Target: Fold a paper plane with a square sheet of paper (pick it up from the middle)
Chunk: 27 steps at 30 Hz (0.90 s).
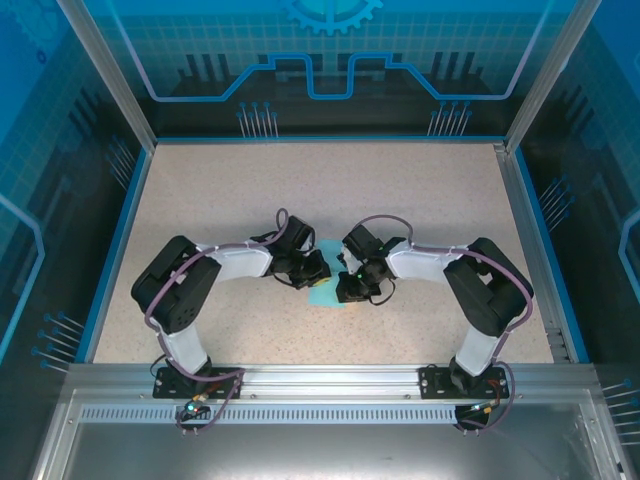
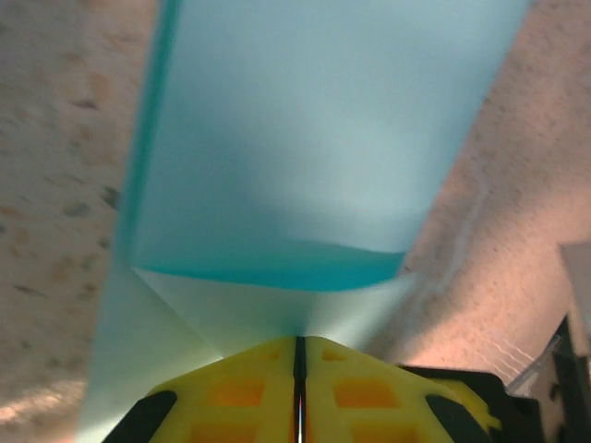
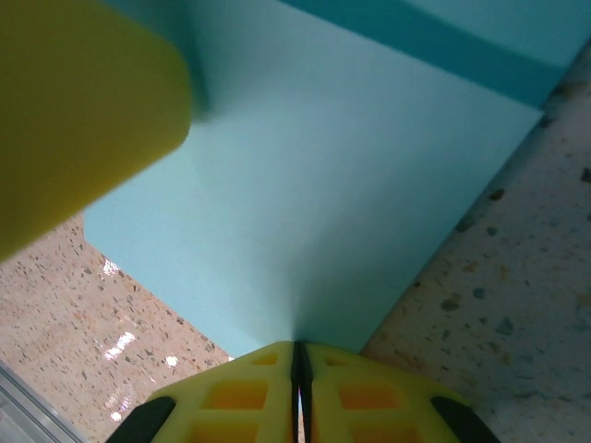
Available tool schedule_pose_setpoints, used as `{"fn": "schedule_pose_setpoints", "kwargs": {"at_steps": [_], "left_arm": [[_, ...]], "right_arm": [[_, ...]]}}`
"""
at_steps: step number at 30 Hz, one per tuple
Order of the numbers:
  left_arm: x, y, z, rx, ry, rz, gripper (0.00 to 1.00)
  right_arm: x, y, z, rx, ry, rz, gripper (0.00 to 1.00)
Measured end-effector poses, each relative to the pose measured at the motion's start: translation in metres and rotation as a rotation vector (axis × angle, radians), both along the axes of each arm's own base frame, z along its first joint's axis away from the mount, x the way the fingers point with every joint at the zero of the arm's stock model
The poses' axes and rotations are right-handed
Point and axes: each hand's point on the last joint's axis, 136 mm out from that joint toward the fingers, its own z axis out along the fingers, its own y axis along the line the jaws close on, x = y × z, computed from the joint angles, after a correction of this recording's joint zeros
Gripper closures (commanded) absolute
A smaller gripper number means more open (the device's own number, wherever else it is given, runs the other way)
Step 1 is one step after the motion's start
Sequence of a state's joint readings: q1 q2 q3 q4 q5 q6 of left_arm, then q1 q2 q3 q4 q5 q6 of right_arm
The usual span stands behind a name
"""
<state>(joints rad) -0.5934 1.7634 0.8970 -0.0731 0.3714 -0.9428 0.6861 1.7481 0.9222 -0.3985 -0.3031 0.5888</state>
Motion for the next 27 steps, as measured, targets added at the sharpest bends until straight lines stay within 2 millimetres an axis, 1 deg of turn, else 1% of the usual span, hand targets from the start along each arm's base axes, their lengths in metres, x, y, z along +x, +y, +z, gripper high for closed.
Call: {"fn": "schedule_pose_setpoints", "kwargs": {"at_steps": [3, 9, 18, 27], "left_arm": [[-0.006, -0.008, 0.006, -0.013, -0.009, -0.026, 0.90], [-0.018, -0.018, 0.004, -0.023, 0.015, -0.050, 0.94], [-0.024, -0.016, -0.015, -0.011, 0.067, -0.031, 0.95], [-0.023, -0.016, -0.016, -0.010, 0.058, -0.024, 0.95]], "right_arm": [[0.000, 0.000, 0.000, 0.000, 0.003, -0.006, 0.89], [0.000, 0.000, 0.000, -0.001, 0.006, -0.010, 0.89], [0.000, 0.000, 0.000, -0.002, 0.007, -0.012, 0.89], [0.000, -0.001, -0.002, -0.004, 0.010, -0.013, 0.89]]}}
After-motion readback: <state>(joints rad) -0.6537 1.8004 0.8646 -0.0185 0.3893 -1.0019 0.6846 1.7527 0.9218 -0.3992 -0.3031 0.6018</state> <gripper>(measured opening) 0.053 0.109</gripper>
